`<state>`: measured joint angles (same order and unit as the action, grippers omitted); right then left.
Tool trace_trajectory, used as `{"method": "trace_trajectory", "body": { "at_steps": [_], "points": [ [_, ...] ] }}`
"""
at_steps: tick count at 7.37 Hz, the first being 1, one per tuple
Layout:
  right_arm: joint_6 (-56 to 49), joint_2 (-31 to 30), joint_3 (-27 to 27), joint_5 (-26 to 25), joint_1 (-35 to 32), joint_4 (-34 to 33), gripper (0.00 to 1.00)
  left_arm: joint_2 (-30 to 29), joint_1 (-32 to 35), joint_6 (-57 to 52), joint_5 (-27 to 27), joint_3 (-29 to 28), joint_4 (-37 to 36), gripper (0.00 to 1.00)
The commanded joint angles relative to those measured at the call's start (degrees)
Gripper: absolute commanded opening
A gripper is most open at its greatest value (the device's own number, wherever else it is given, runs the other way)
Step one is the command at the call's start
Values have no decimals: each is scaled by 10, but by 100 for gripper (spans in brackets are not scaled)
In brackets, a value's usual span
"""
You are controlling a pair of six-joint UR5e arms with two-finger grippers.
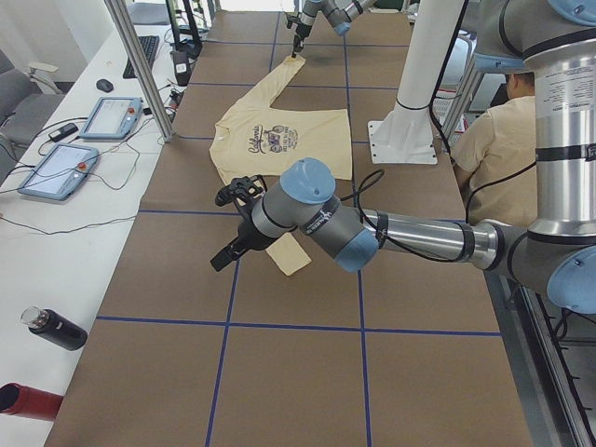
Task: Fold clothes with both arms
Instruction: 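Grasp the sleeve cuff with the right gripper, then carry the sleeve across the shirt body toward the far shoulder with the right gripper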
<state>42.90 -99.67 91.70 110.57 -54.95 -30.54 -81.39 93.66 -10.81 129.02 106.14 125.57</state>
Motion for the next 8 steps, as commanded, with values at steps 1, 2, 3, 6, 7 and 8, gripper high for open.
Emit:
{"method": "trace_trajectory", "body": {
  "at_steps": [1, 2, 3, 6, 7, 8],
  "points": [
    [1, 21, 134, -1, -16, -146, 0, 1, -1, 1, 0, -1, 1, 100],
    [2, 77, 196, -4, -16, -261, 0, 1, 0, 1, 0, -2, 1, 100],
    [16, 162, 214, -5, -12, -358, 0, 1, 0, 1, 0, -5, 1, 100],
    [167, 415, 158, -171, 134, -539, 0, 0, 0, 2, -1, -5, 1, 100],
    [209, 484, 94, -199, 160, -543, 0, 0, 0, 2, -1, -5, 2, 100],
    [240, 555, 18, -226, 183, -542, 0, 0, 0, 2, -1, -5, 1, 100]
  ]
}}
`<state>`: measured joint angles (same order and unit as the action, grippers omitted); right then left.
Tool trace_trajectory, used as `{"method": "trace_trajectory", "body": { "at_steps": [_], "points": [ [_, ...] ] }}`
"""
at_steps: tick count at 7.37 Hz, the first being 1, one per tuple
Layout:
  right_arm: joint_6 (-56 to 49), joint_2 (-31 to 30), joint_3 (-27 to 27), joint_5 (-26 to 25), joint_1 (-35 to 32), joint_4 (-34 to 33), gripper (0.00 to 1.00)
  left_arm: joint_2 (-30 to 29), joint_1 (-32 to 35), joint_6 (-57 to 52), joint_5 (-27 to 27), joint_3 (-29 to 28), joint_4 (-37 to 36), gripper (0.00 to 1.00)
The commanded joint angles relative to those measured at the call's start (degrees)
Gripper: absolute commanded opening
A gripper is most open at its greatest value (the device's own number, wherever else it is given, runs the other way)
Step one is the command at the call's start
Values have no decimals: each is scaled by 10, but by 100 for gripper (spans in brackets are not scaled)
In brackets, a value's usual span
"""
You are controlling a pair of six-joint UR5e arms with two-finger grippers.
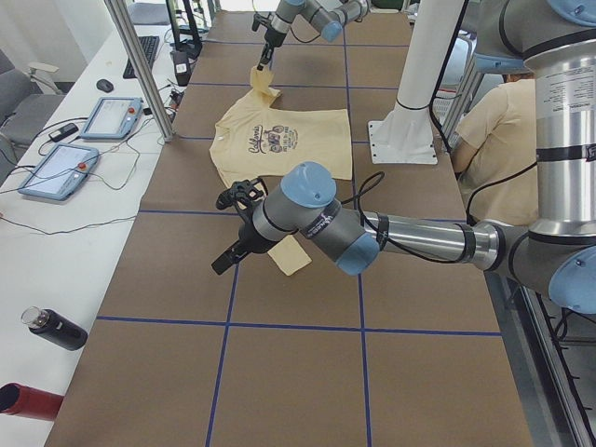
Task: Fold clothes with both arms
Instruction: 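Carry the sleeve across the shirt body toward the far shoulder with the right gripper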
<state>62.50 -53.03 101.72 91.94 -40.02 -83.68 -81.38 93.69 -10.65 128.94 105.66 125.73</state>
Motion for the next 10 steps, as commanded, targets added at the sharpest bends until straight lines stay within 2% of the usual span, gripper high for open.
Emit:
{"method": "trace_trajectory", "body": {
  "at_steps": [1, 3, 4, 7, 8, 10],
  "points": [
    [68, 166, -170, -71, 53, -9, 0, 1, 0, 0, 0, 0, 0, 100],
    [125, 310, -342, -91, 81, -3, 0, 1, 0, 0, 0, -1, 0, 100],
    [138, 357, -400, -105, 94, -2, 0, 1, 0, 0, 0, -1, 0, 100],
    [167, 426, -504, -141, 124, 14, 2, 0, 0, 0, 0, -1, 0, 100],
    [168, 428, -519, -149, 128, 29, 97, 0, 0, 1, 0, 0, 0, 100],
    [172, 432, -521, -142, 127, 31, 98, 0, 0, 0, 0, 0, 0, 100]
  ]
}}
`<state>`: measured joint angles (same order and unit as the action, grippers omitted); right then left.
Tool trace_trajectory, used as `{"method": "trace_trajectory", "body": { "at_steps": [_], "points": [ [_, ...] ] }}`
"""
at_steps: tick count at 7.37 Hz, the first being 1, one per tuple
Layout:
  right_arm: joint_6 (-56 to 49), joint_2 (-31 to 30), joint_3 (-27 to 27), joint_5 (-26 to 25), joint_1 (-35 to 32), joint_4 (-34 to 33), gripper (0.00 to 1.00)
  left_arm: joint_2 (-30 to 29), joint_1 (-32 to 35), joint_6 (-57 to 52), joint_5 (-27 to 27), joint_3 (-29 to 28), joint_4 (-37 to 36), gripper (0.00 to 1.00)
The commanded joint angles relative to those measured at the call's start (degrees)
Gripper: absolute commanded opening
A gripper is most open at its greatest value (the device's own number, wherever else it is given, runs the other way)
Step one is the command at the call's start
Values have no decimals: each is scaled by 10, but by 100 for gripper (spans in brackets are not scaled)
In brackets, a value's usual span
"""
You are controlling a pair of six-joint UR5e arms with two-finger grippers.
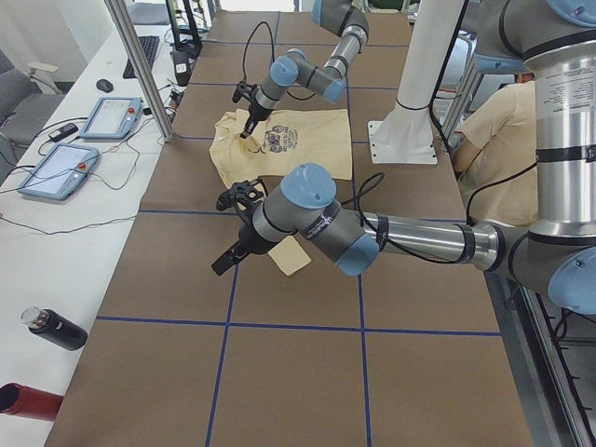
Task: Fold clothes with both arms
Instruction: 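Carry the sleeve across the shirt body toward the far shoulder with the right gripper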
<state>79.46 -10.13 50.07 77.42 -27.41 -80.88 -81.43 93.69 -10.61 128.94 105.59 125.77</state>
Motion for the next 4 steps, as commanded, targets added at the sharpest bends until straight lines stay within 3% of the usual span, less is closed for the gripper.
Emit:
{"method": "trace_trajectory", "body": {
  "at_steps": [1, 2, 4],
  "points": [
    [3, 6, -4, 8, 0, 2, 98, 0, 0, 0, 0, -1, 0, 100],
    [-4, 10, -4, 25, -5, -4, 98, 0, 0, 0, 1, -3, -1, 100],
    [-42, 2, 25, 112, -56, -80, 99, -1, 0, -1, 7, -2, 0, 100]
  ]
}}
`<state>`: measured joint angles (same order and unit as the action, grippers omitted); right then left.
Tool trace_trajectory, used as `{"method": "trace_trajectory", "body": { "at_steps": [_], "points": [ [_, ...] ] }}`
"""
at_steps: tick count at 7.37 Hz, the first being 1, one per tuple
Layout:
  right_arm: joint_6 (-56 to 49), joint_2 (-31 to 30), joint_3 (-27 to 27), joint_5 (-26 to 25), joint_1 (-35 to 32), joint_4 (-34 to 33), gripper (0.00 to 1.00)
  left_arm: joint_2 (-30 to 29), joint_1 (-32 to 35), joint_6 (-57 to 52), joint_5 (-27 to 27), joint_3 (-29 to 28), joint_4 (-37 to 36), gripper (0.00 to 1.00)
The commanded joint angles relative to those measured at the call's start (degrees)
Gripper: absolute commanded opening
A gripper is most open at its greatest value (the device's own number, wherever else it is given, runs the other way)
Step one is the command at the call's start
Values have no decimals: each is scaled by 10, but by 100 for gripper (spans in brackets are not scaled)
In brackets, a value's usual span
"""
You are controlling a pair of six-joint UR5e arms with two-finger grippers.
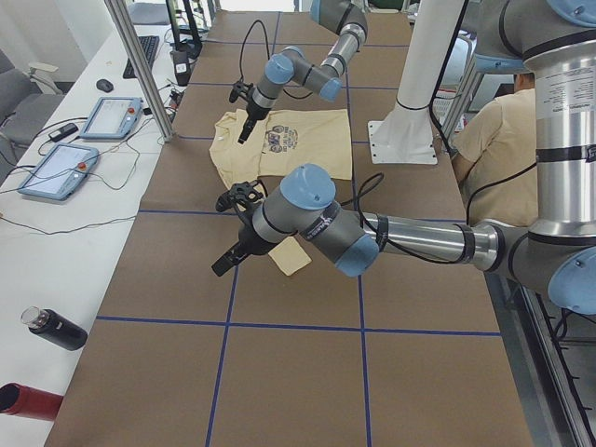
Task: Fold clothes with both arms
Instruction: 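Carry the sleeve across the shirt body toward the far shoulder with the right gripper, then release the sleeve and lift the right gripper away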
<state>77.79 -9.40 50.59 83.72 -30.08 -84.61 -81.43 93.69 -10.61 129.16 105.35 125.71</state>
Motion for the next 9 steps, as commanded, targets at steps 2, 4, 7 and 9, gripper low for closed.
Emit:
{"method": "trace_trajectory", "body": {
  "at_steps": [2, 4, 7, 9],
  "points": [
    [-94, -75, 117, 135, -91, -64, 99, 0, -14, -1, 56, -5, 16, 100],
    [-163, -207, 270, 204, -149, -75, 99, 5, -67, 19, 58, -8, 16, 100],
    [-389, -467, 556, 292, -243, -133, 99, 57, -150, 186, 43, -10, 137, 100],
    [-521, -625, 650, 347, -314, -114, 99, 84, -228, 296, -32, -9, 210, 100]
  ]
}}
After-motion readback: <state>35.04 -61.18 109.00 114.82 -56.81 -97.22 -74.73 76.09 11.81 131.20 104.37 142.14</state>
